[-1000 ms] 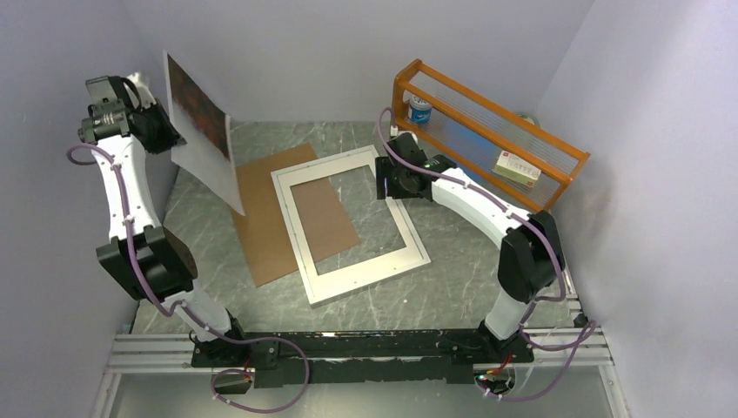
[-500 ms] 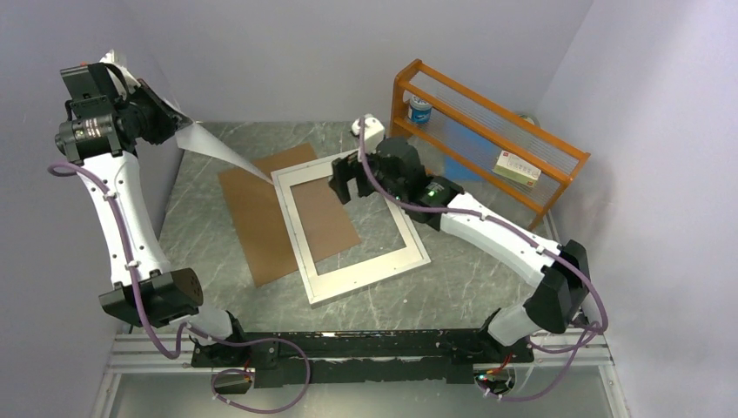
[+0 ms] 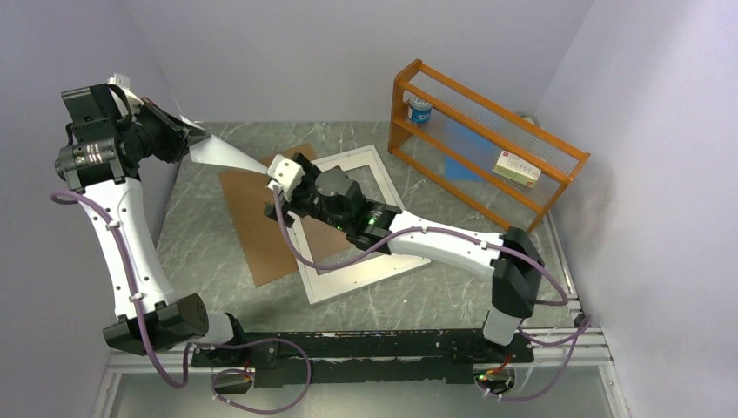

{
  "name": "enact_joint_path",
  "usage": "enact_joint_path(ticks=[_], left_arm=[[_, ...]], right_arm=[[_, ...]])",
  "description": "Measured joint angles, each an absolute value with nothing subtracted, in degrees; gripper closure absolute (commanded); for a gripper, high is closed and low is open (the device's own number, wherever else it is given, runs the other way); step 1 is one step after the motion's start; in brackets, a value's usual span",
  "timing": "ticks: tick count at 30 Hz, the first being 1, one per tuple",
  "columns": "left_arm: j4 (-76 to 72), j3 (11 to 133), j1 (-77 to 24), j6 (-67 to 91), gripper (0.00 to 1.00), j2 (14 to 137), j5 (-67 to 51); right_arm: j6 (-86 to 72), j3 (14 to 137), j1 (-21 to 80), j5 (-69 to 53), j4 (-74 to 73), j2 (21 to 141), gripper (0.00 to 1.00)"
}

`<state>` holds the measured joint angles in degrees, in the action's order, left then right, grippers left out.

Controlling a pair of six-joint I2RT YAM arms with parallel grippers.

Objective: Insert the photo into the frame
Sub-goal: Pick up the photo at the center of the board, then turn over the photo from the photo frame.

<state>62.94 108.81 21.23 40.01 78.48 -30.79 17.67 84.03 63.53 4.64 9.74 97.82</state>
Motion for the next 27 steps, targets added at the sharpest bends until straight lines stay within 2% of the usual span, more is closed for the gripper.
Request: enact_joint_path(ticks=[5,7,13,15,16,17,19,21,22,23,24,27], left_arm=[[63.94,107.0,21.23,40.77,0.97,77.69,-33.36],[64.16,106.28,21.23,40.95,0.97,77.49,-33.93],[64.71,104.36,20.78,41.15,0.97,76.53,-35.73],[65.06,104.36,20.29,40.97,0.97,76.53,-35.59],[65.06,104.36,20.05,40.95,0.92,76.53,-35.55],[65.06,104.36,19.88,40.93,0.81,76.53,-35.53],[65.08,104.38,19.66,40.38,0.56,76.53,-35.55],[65.32,104.44,19.62,39.51,0.21,76.53,-35.48],[65.54,104.62,19.62,39.13,0.14,76.55,-35.4],[65.78,104.99,19.62,38.81,0.08,76.66,-35.09],[66.02,105.51,19.62,38.39,0.06,76.77,-34.74],[66.48,107.9,19.62,36.86,0.06,77.14,-33.52]], right_arm=[[22.13,84.97,63.51,6.61,12.56,101.89,0.23],[23.2,85.56,63.51,7.46,13.08,102.83,0.3],[26.33,87.0,63.48,8.78,13.34,103.22,0.73],[26.98,87.61,63.48,9.32,13.3,103.22,0.91],[27.31,87.79,63.51,9.61,13.28,103.22,0.98],[27.59,87.81,63.57,9.93,13.26,103.22,1.0],[28.08,87.79,63.66,10.35,13.04,103.22,1.0],[28.32,87.64,63.7,10.76,12.84,103.13,1.0],[28.45,87.46,63.7,11.03,12.73,103.0,1.0],[28.58,87.07,63.68,11.31,12.36,102.56,1.0],[28.73,86.59,63.66,11.46,11.99,102.06,1.0],[28.95,84.66,63.16,11.42,9.15,98.96,1.0]])
